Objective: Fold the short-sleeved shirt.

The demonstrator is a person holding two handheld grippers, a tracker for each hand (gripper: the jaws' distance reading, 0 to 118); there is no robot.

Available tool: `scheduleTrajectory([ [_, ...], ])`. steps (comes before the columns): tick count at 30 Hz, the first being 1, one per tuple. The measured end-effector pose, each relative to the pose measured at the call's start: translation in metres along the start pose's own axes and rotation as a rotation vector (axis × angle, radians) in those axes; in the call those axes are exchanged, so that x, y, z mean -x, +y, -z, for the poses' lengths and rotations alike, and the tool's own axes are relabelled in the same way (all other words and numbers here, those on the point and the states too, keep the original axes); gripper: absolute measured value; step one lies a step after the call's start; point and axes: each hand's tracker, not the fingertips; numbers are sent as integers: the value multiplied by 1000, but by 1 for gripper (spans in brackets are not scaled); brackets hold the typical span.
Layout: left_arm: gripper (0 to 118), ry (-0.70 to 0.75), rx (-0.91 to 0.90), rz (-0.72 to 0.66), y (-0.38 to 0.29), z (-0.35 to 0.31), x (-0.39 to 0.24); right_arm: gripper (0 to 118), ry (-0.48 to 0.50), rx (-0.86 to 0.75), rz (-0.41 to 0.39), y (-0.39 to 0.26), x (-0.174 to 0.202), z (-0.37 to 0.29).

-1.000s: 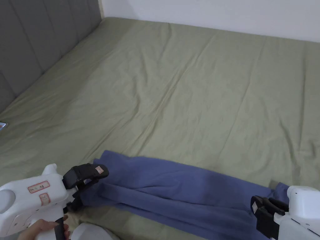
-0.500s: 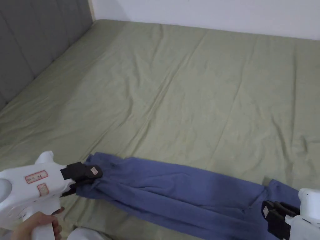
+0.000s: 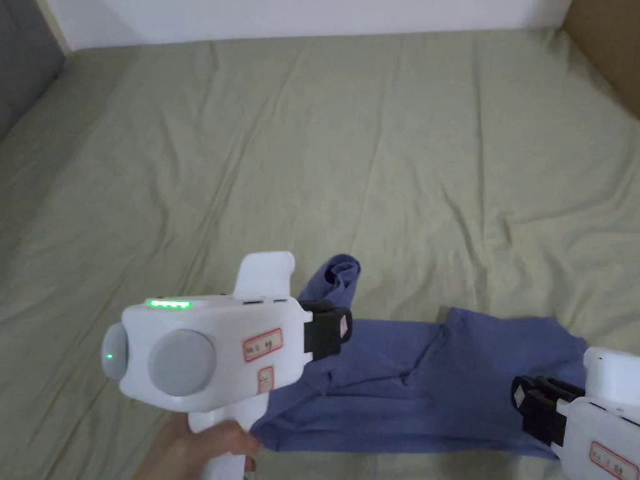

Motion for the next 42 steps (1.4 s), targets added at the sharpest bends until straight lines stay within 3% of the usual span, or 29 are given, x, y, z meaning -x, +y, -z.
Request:
scheduleTrajectory([
  [2, 26, -25, 56, -29, -12, 30, -9, 1, -20, 1, 24, -5, -14, 0],
  [4, 98, -34, 127, -2, -20, 62, -13, 1, -43, 15, 57, -9, -25, 2],
  [5, 118, 2, 153, -11, -24, 73, -15, 1, -48, 18, 75, -11, -29, 3],
  [10, 91, 55, 117, -88, -24, 58, -6, 1, -51, 20, 117, -13, -45, 3],
  [11, 79, 27, 79, -125, -24, 48, 0, 1, -51, 20, 114, -12, -45, 3],
  [14, 13, 9, 12, -224, -20, 30, 20, 1, -54, 14, 101, -10, -44, 5],
  [15, 5, 43, 7, -223, -22, 27, 25, 1, -53, 9, 102, -10, -43, 5],
  [19, 3, 152, 79, -215, -30, 30, 30, 1, -25, -1, 99, -8, -38, 5],
  [23, 3, 45, 138, -281, -40, 54, 27, 1, -21, 1, 61, -9, -33, 4],
  [28, 3, -5, 274, -182, -46, 100, 2, 1, -10, 24, 77, -14, -37, 7],
  [31, 3, -12, 262, -69, -42, 101, -20, 1, -18, 29, 78, -17, -38, 2],
  [36, 3, -198, 317, -111, -39, 110, -34, 1, -30, 38, 80, -17, -40, 3],
  [39, 3, -142, 301, -34, -41, 106, -38, 1, -39, 24, 75, -14, -36, -3],
  [42, 3, -140, 248, -77, -35, 80, -18, 1, -43, 6, 43, -10, -30, -13],
])
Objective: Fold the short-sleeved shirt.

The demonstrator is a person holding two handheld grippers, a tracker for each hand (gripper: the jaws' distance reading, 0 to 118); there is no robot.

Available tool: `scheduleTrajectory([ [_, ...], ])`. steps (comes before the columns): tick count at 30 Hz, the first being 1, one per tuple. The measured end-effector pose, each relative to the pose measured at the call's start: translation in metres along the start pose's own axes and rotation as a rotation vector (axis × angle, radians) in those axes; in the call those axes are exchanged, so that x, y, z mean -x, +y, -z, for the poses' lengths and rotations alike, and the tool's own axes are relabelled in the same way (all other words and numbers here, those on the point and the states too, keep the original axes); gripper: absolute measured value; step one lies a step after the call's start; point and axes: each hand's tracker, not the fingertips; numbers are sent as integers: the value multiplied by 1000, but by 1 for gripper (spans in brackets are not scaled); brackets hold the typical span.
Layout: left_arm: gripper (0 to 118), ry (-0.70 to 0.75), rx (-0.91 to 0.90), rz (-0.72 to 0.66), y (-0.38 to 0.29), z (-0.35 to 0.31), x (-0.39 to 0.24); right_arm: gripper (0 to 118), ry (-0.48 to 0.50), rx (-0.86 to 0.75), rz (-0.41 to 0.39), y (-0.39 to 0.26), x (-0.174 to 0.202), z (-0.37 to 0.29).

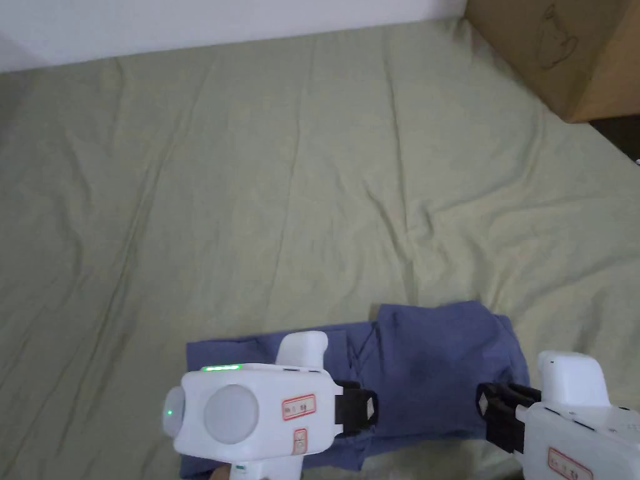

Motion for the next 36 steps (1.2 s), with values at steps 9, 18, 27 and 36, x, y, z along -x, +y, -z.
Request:
scheduleTrajectory([
  [9, 115, 41, -215, -299, -30, -134, 98, 1, -3, 9, -65, 8, 26, 7],
  [18, 115, -151, -233, -651, -60, -106, 185, 1, 17, 57, -184, 7, 63, 15],
  [27, 14, -159, -198, -585, -53, -74, 164, 1, 5, 101, -245, 3, 81, 19],
  [36, 13, -278, -281, -602, -68, -117, 183, 1, 3, 79, -285, 11, 99, 13],
])
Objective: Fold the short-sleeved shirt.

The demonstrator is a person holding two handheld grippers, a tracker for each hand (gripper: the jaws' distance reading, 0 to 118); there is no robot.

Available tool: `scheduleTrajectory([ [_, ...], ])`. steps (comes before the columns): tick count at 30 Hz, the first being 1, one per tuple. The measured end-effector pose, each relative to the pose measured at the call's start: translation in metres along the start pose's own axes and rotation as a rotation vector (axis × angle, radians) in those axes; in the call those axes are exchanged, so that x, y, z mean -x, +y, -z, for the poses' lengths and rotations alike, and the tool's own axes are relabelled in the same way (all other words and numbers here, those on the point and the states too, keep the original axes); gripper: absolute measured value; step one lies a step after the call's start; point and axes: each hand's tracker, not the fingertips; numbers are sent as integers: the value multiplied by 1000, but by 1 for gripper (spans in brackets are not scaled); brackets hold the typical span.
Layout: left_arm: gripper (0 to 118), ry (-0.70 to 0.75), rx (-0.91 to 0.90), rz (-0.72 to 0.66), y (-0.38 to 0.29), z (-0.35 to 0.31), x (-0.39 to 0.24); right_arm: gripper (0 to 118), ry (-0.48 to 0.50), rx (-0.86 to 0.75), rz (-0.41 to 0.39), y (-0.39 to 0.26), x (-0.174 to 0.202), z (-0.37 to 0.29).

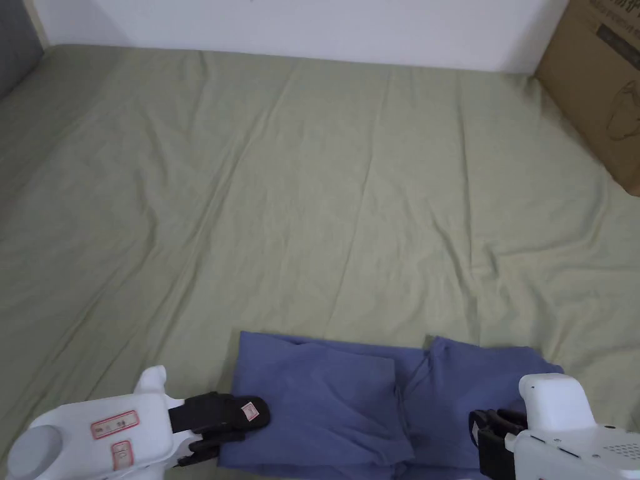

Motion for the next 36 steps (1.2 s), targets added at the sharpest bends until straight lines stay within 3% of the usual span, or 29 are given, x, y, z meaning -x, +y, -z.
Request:
scheduleTrajectory([
  [9, 13, 178, -141, 45, 30, -99, 25, 1, 15, 2, -4, -3, 7, 4],
  [16, 13, 265, -193, 77, 31, -129, -6, 1, 21, 18, 21, -8, -1, 7],
  [24, 13, 204, -189, 221, 13, -83, -96, 1, 3, 11, 32, -10, -17, 5],
  [29, 13, 191, -70, 420, -10, -16, -162, 1, 4, -9, 101, -15, -39, 2],
  [35, 14, 207, 165, 499, -32, 86, -176, 1, -28, -13, 189, -30, -74, -4],
  [36, 20, 222, 212, 520, -38, 104, -177, 1, -36, -11, 205, -34, -80, -5],
])
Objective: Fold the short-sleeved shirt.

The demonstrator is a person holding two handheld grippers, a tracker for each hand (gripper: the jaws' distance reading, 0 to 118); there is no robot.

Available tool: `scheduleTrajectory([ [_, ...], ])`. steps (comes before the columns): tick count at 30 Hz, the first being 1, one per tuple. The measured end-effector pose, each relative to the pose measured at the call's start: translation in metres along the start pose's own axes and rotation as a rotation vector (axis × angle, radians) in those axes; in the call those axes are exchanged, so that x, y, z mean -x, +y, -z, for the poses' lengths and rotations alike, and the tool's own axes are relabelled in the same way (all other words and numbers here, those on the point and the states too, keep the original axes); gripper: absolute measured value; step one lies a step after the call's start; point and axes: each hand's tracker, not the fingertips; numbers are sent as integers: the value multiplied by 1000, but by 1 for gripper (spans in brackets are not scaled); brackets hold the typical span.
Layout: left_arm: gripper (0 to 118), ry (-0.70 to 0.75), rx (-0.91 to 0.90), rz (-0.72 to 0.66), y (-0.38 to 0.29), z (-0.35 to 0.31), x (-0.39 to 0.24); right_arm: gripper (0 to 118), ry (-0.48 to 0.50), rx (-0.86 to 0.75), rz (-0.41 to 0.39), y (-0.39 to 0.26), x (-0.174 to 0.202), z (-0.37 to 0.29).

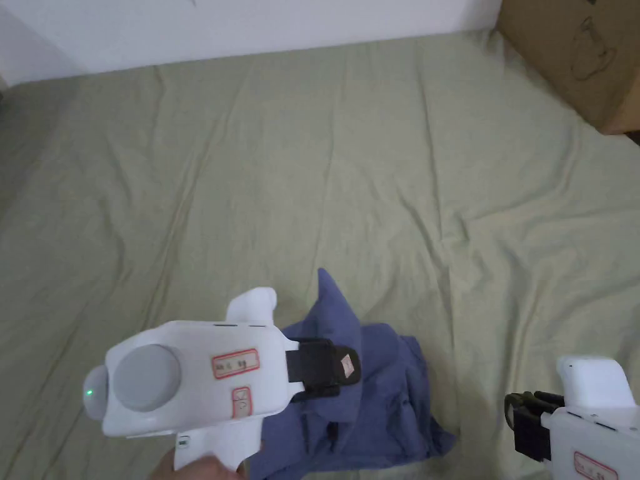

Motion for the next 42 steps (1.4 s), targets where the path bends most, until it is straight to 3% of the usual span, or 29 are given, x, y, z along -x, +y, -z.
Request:
scheduleTrajectory([
  [1, 37, 7, 47, 32, -1, 17, -4, 1, -13, 0, 19, -2, -7, 0],
  [2, 68, 19, 92, 49, -5, 35, -8, 1, -26, 0, 40, -3, -13, -1],
  [3, 108, 33, 132, 43, -7, 50, -8, 1, -36, -1, 60, -4, -19, -1],
  [4, 118, 27, 164, 28, -9, 61, -7, 1, -37, 2, 78, -5, -25, -2],
  [5, 118, 19, 165, -5, -10, 67, -5, 1, -35, 4, 93, -5, -30, -3],
  [11, 110, -10, 29, -97, 0, 24, 0, 1, -49, -6, 111, -4, -42, -8],
  [12, 95, -2, -14, -88, 0, 11, 3, 1, -49, -8, 108, -4, -42, -7],
  [13, 71, 24, -60, -77, 0, 0, 7, 1, -50, -12, 106, -4, -42, -7],
  [15, 5, 106, -115, -54, 2, -15, 11, 1, -48, -20, 111, -3, -41, -6],
  [18, 3, 220, -73, -92, 1, -11, 27, 1, -32, -36, 119, -2, -35, -5],
  [23, 1, 87, 15, -118, -8, 28, 31, 1, -27, -24, 106, -2, -32, -2],
  [31, 0, 86, 214, 4, -22, 123, -6, 1, -34, -10, 125, -9, -40, -3],
  [42, 0, 4, 247, 85, -21, 135, -27, 1, -36, 2, 92, -7, -32, -5],
])
